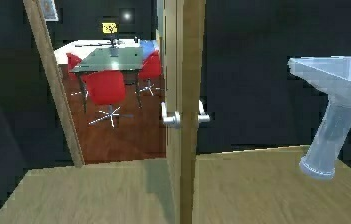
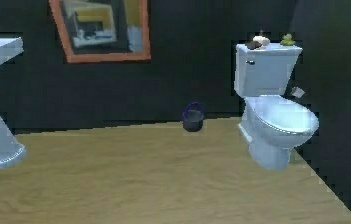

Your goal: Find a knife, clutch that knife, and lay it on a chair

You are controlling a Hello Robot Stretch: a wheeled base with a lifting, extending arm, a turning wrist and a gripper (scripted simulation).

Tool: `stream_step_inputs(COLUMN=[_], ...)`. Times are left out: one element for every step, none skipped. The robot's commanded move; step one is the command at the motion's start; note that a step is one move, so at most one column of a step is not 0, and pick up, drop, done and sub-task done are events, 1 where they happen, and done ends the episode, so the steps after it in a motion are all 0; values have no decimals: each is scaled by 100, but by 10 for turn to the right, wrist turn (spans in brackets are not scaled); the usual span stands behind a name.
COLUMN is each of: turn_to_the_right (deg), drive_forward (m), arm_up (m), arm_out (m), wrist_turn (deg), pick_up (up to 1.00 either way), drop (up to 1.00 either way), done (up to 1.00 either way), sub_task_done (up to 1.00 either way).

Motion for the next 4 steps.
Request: stream_step_inputs(turn_to_the_right=[-150, 0, -30, 0], drive_forward=[0, 100, 0, 90], arm_up=[0, 0, 0, 0], arm_out=[0, 0, 0, 0], wrist_turn=[0, 0, 0, 0], pick_up=[0, 0, 0, 0], drop=[0, 0, 0, 0], done=[0, 0, 0, 0], sub_task_done=[0, 0, 0, 0])
